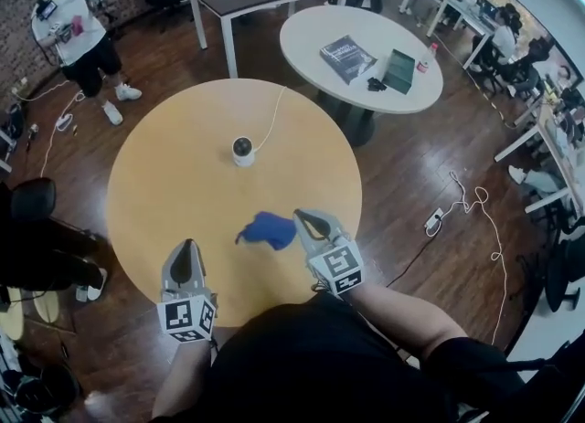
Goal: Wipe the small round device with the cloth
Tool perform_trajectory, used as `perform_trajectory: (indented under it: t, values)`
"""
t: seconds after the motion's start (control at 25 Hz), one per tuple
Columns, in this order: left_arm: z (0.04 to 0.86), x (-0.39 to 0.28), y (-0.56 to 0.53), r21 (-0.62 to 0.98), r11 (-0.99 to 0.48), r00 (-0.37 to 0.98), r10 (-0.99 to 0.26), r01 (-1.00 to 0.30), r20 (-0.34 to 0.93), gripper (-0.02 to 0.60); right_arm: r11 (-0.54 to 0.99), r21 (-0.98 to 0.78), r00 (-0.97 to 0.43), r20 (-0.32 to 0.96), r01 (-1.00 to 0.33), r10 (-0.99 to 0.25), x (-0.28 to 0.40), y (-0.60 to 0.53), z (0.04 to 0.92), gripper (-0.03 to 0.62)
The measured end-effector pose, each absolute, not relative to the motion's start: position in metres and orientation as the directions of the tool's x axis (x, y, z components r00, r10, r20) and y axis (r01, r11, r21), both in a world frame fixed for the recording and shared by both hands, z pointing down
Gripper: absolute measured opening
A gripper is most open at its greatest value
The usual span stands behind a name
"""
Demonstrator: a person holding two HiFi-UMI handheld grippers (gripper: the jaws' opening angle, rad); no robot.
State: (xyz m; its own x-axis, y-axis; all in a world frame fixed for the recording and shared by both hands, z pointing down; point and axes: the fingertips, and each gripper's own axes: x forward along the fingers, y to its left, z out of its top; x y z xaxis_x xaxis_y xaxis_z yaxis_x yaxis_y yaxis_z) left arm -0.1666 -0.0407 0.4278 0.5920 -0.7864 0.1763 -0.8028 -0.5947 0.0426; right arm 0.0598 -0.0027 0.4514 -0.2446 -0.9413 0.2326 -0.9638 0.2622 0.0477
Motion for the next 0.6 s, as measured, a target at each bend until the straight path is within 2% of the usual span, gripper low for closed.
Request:
perform_trajectory:
  t: [0.32,0.6]
  values:
    - [0.442,-0.166,-0.028,0.021,-0.601,0.590,-0.776,-0.799,0.221,0.006,0.228,0.013,-0.211,0.336,-0.974,-0.918,0.068,0.003,0.502,0.002]
    - [0.445,-0.164,-0.026,0.022,-0.611,0.597,-0.765,-0.792,0.241,0.006,0.216,0.020,-0.194,0.367,-0.976,-0.910,0.077,0.000,0.512,0.002]
